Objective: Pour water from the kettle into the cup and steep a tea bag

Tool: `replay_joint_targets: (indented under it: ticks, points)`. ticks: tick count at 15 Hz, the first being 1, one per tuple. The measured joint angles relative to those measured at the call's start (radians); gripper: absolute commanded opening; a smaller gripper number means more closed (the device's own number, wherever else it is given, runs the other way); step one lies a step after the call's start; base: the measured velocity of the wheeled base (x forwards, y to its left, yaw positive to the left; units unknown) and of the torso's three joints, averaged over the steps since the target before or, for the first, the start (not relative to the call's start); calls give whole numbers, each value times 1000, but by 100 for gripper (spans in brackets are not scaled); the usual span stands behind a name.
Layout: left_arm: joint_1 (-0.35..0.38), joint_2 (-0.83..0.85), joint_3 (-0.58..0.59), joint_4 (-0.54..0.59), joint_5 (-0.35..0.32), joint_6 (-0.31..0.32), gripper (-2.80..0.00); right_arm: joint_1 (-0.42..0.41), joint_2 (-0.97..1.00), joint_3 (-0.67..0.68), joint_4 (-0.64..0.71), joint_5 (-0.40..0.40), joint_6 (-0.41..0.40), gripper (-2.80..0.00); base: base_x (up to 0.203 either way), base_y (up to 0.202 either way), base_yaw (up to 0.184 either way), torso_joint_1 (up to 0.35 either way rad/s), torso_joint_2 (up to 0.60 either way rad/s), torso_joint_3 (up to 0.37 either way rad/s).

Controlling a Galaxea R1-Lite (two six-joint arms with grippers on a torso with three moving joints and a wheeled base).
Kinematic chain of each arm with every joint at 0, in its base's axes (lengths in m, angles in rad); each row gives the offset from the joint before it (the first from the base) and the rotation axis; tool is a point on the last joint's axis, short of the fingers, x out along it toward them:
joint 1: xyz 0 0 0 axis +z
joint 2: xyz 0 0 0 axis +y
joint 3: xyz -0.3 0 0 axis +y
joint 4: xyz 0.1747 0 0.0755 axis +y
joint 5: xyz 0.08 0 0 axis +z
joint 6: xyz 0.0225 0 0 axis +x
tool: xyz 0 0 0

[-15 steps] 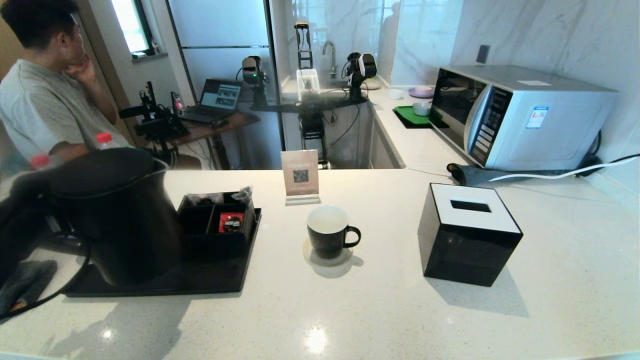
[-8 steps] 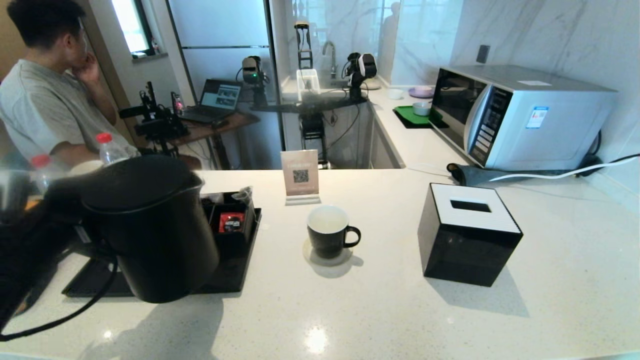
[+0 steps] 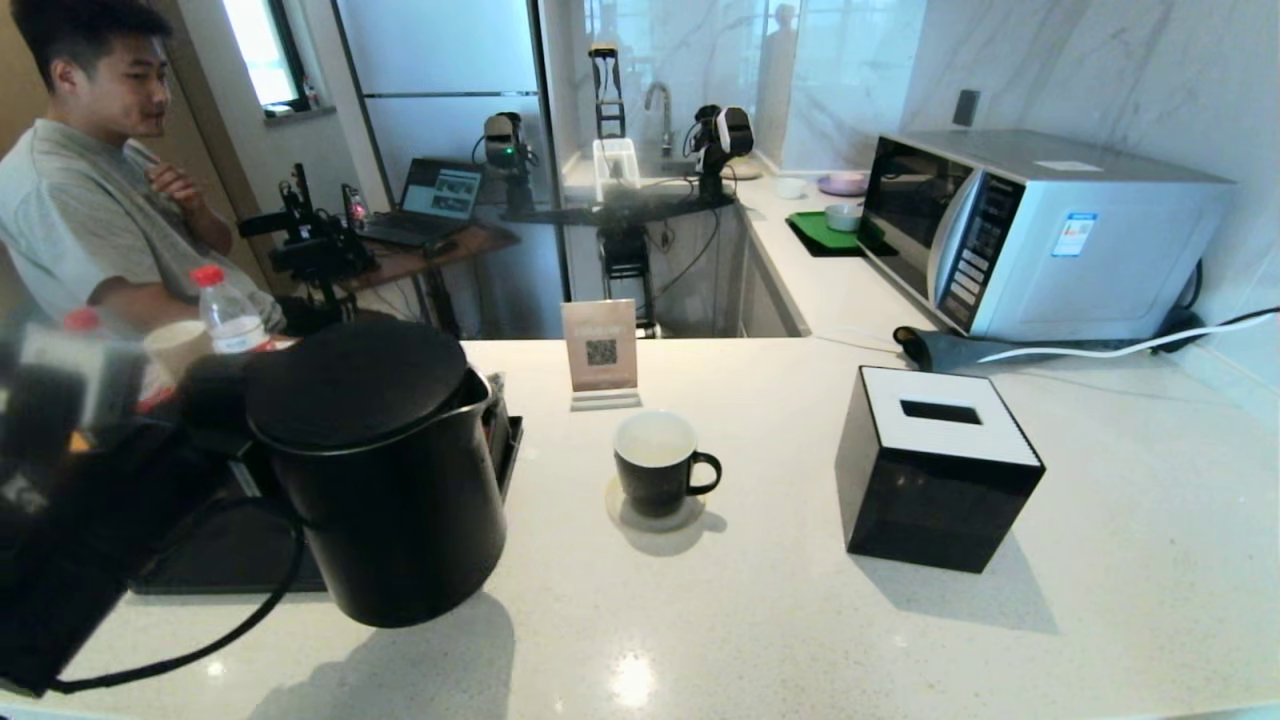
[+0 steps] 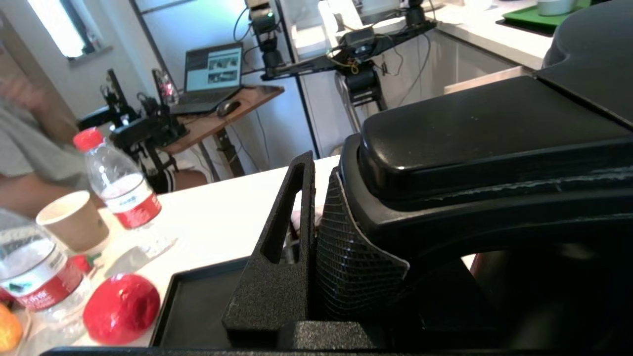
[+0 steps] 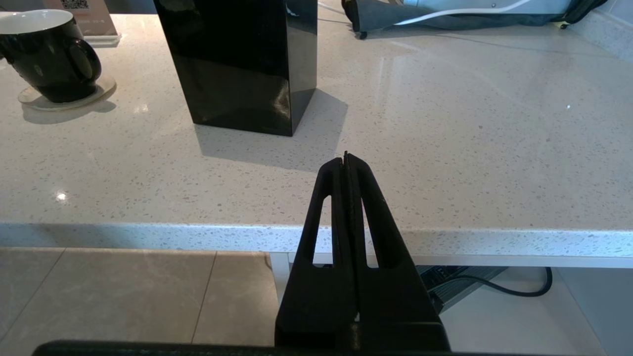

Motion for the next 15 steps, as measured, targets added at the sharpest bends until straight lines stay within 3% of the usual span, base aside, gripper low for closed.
replay_joint_targets:
  ticks: [6, 11, 15]
  points:
    - [-126, 0, -81, 132, 164, 71, -280, 0, 0, 0, 0, 0, 0, -280, 0, 0, 0, 0, 0, 0]
    - [-296, 0, -174, 294, 411, 79, -280, 0, 0, 0, 0, 0, 0, -280, 0, 0, 0, 0, 0, 0]
    - [-388, 0, -192, 320, 554, 107, -280, 0, 0, 0, 0, 0, 0, -280, 0, 0, 0, 0, 0, 0]
